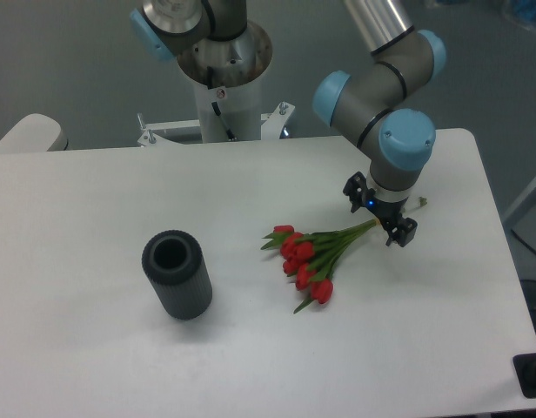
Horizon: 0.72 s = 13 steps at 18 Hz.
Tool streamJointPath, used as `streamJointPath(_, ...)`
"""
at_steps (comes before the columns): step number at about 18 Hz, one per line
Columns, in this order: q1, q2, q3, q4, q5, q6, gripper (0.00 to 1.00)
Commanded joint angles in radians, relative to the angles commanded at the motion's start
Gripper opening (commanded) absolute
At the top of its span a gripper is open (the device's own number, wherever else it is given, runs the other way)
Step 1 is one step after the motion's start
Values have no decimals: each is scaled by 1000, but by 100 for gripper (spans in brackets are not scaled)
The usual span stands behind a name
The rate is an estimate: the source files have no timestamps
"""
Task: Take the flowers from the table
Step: 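Lower the gripper onto the tulip stems and close it around them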
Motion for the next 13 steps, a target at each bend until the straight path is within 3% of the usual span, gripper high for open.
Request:
streamJointPath(4, 5, -9, -31, 63, -2, -6, 100)
streamJointPath(13, -5, -23, -49, 71, -5, -57, 100)
